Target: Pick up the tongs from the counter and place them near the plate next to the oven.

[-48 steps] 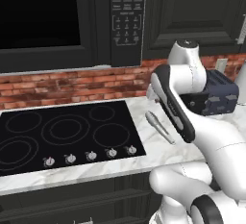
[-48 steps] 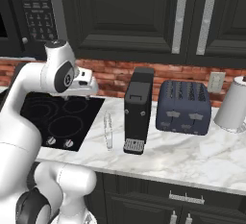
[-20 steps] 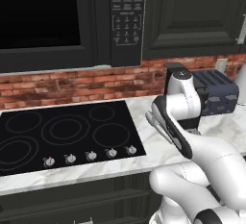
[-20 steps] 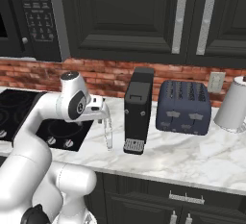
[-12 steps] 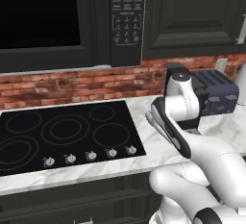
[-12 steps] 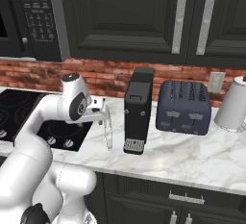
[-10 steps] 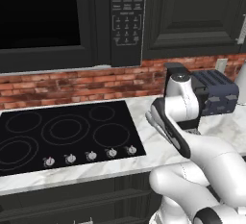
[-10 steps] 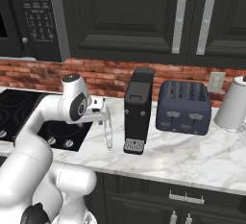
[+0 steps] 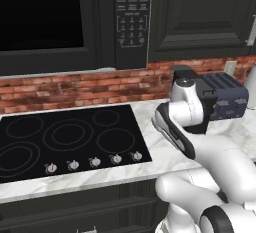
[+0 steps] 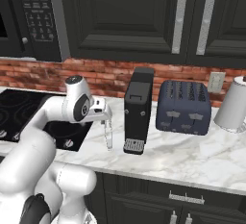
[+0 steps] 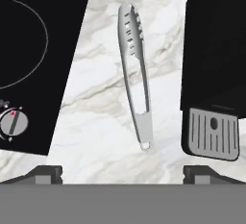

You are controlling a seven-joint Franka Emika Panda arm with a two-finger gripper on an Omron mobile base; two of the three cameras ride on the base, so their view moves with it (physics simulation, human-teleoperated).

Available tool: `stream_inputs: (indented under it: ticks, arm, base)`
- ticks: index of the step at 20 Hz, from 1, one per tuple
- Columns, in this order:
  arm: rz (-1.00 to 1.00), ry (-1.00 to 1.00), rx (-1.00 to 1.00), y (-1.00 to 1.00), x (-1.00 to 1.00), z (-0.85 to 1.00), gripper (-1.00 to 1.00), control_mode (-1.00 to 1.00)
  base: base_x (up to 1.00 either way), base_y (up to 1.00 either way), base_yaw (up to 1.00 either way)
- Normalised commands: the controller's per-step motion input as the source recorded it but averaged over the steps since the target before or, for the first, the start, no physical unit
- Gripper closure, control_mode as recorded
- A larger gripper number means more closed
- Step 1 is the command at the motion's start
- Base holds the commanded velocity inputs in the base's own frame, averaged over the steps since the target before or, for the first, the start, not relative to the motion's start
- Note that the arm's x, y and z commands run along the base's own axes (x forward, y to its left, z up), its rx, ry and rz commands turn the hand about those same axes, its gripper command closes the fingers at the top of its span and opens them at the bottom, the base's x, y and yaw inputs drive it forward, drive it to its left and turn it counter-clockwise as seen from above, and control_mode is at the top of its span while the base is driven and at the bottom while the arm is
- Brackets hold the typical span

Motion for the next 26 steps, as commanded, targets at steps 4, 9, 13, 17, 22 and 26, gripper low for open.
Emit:
stream_inputs:
  ticks: [4,9,13,17,22,26]
  arm:
    - [-0.02,0.00,0.00,-0.04,0.27,-0.06,-1.00,-1.00]
    - [-0.03,0.02,0.00,-0.09,0.22,-0.13,-1.00,-1.00]
    - [-0.03,0.07,0.00,-0.08,0.16,-0.16,-1.00,-1.00]
    - [-0.03,0.05,0.00,-0.05,0.05,-0.17,-1.00,-1.00]
    - [-0.02,0.04,0.00,-0.03,0.02,-0.19,-1.00,-1.00]
    - [0.00,0.02,0.00,-0.02,0.01,-0.19,-1.00,-1.00]
  base:
    - [0.00,0.00,0.00]
    - [0.00,0.00,0.00]
    - [0.00,0.00,0.00]
    - [0.00,0.00,0.00]
    - [0.00,0.00,0.00]
    - [0.00,0.00,0.00]
